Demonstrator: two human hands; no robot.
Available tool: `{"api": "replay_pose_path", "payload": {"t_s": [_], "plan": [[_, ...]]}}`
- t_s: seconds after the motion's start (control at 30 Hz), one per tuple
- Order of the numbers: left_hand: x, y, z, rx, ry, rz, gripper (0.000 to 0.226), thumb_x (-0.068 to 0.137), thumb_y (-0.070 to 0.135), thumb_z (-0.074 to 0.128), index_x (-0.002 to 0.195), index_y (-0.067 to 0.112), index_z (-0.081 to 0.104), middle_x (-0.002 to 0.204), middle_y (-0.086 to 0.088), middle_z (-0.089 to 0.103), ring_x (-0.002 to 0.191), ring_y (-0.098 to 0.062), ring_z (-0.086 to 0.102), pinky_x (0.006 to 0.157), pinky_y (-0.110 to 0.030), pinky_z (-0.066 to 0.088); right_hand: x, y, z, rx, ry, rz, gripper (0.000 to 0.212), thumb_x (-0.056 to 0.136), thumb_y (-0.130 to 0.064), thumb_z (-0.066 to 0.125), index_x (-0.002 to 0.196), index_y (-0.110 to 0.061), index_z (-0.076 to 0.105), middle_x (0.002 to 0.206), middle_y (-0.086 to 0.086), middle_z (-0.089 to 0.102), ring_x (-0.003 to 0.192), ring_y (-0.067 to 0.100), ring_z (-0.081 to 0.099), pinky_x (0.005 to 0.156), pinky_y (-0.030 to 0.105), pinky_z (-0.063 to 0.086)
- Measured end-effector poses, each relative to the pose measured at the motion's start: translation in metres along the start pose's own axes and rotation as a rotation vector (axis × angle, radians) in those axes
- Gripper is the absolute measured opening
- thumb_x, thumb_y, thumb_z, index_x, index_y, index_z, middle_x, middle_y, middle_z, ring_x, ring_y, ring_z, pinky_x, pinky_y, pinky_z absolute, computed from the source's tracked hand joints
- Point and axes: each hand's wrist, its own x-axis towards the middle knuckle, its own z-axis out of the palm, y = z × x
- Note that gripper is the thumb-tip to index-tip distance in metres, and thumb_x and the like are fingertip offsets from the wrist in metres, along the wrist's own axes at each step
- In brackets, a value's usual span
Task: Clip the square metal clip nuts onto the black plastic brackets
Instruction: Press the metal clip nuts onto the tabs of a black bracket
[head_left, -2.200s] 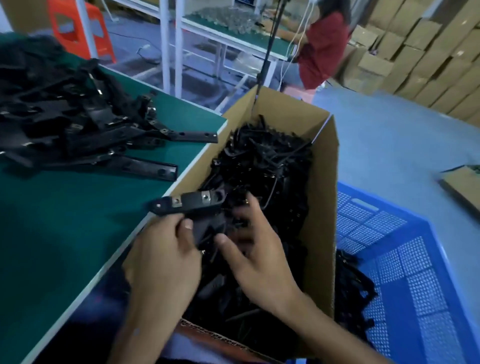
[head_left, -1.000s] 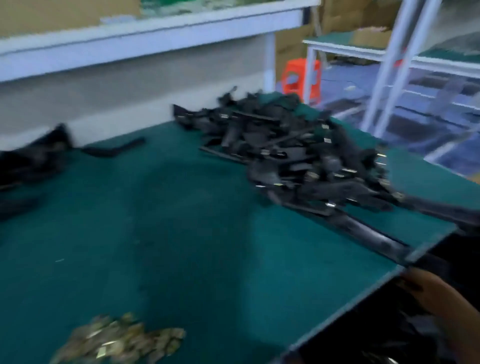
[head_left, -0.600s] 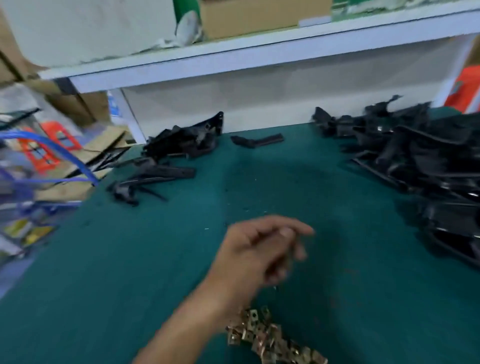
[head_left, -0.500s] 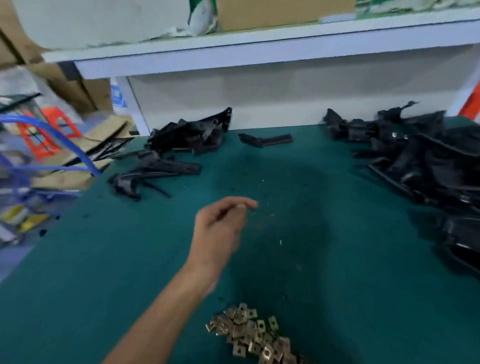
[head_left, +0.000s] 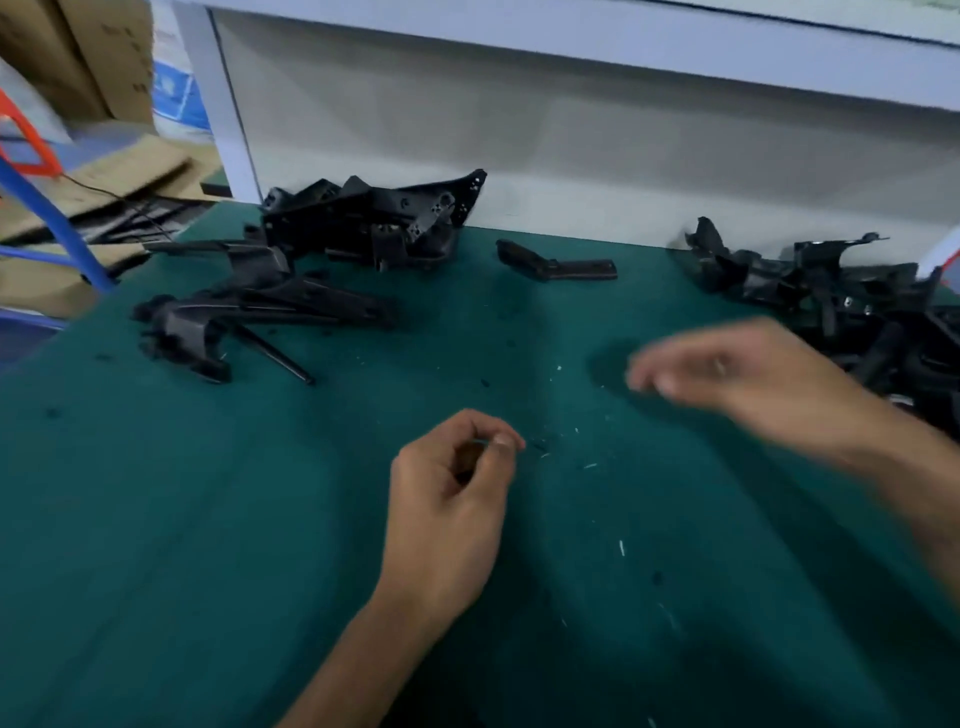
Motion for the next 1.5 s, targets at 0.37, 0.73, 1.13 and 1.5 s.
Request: {"api": "replay_pose_path", "payload": {"t_s": [0.37,0.73,1.13,1.5], "plan": [[0.009,-0.004,-0.002,-0.073,0.032,-0.056,0.016,0.086,0.024,0.054,0.074,0.02,0.064,0.046,0.012,0.035,0.042,-0.004,0.024,0.041,-0.018,0.021,0.198,0.008,0.056,-0.34,0.088,0.376,0.022,0.102,-0.048,0.049,0.115,-0.036,0.063,0.123,0.004,0.061,0.128,0.032,0.051,0.108,0.052,0.026],[0.009,-0.005,-0.004,0.071,0.024,-0.056,0.017,0.098,0.021,0.055,0.095,0.028,0.07,0.069,0.017,0.06,0.058,-0.004,0.051,0.055,-0.023,0.045,0.081,-0.075,0.049,0.44,0.265,0.38,0.033,0.092,-0.022,0.074,0.068,-0.007,0.057,0.066,0.01,0.057,0.059,0.019,0.051,0.056,0.03,0.038],[-0.007,0.076,0.013,0.024,0.178,-0.053,0.058,0.102,0.059,0.031,0.107,0.009,0.06,0.09,0.007,0.062,0.086,-0.008,0.061,0.079,-0.029,0.047,-0.077,-0.174,0.1,0.769,0.287,0.097,0.021,0.089,-0.006,0.06,0.077,0.011,0.064,0.065,0.028,0.057,0.067,0.016,0.045,0.058,0.04,0.034],[-0.02,0.061,0.02,0.6,0.097,0.278,0.063,0.091,0.074,0.036,0.056,0.022,0.029,0.048,0.009,0.04,0.049,-0.018,0.039,0.048,-0.032,0.02,-0.138,-0.129,0.075,0.245,-0.087,0.079,0.022,0.093,-0.019,0.069,0.071,-0.015,0.07,0.059,-0.002,0.061,0.051,0.005,0.046,0.054,0.025,0.035]]}}
